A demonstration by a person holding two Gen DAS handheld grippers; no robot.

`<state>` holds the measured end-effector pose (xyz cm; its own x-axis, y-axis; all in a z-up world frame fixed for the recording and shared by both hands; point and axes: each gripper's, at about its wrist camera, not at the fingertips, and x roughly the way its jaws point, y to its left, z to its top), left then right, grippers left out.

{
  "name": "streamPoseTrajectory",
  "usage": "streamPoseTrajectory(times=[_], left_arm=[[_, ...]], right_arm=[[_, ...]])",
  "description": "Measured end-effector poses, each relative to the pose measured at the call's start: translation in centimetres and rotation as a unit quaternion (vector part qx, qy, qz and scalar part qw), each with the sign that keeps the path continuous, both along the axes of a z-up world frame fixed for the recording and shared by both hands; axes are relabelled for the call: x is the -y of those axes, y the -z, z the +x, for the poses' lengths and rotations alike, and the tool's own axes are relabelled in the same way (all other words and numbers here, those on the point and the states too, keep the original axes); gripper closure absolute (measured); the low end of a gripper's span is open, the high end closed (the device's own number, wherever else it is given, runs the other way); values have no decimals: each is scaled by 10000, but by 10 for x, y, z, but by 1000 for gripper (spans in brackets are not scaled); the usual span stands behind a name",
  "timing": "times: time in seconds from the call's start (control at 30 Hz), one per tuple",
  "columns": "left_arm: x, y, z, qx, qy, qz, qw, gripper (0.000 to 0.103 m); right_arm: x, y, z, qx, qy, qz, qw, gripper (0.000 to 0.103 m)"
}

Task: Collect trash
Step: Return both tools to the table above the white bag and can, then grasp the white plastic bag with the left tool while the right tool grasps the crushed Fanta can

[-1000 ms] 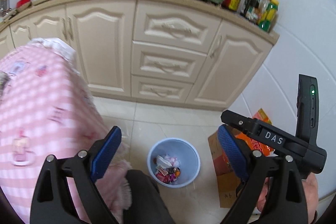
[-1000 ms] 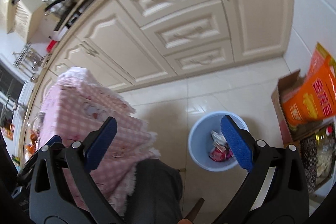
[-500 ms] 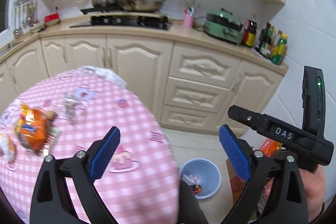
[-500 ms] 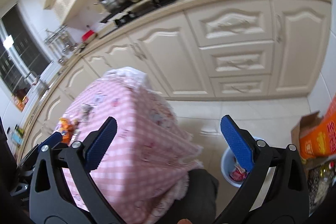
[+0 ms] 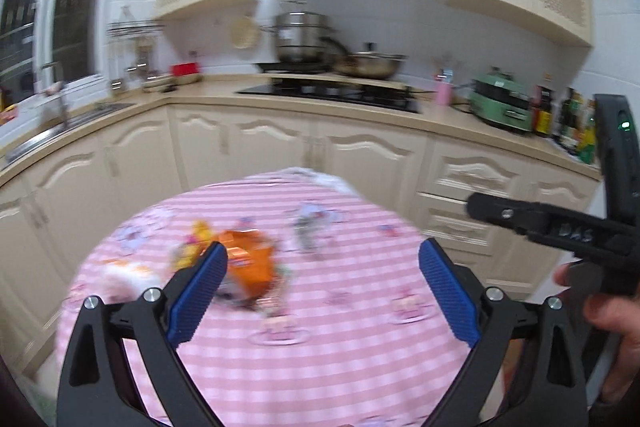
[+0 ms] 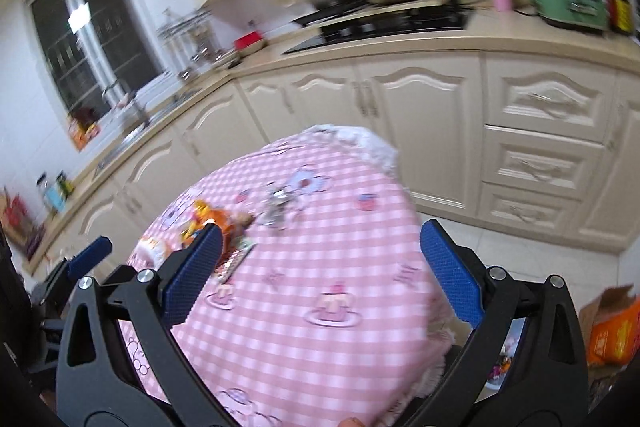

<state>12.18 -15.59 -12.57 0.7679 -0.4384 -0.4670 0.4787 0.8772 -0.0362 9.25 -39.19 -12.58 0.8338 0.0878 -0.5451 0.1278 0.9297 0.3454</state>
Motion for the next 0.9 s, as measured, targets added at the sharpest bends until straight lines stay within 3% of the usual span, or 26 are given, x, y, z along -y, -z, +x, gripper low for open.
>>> streamPoseTrajectory(times=[0.13,0.3,0.5,0.7,0.83,0.87,0.9], left_arm=[[-51,15,23,-65,-538,115,9985,8],[-100,44,59,-344,-1034,417,9932,8],[-135,82,113,-1065,-1431,317,9834,8],[-145,100,156,-1469,-1772,-91,9731,8],[-130,127,186,-1911,-1770,309,9650,8],[-127,133,193,-2123,-1664,290,9625,8],[-128,132,195,-2087,-1631,237,9640,9]], right_arm=[[-38,11,26,-166,-343,-210,9991,6],[-86,45,61,-651,-842,-504,9930,6],[-126,83,94,-1120,-1227,-716,9835,6],[-140,85,126,-1048,-1376,-174,9848,6],[-146,88,159,-1160,-1350,346,9834,6],[-146,91,168,-1222,-1278,440,9833,6],[-146,93,174,-1278,-1228,496,9829,6]])
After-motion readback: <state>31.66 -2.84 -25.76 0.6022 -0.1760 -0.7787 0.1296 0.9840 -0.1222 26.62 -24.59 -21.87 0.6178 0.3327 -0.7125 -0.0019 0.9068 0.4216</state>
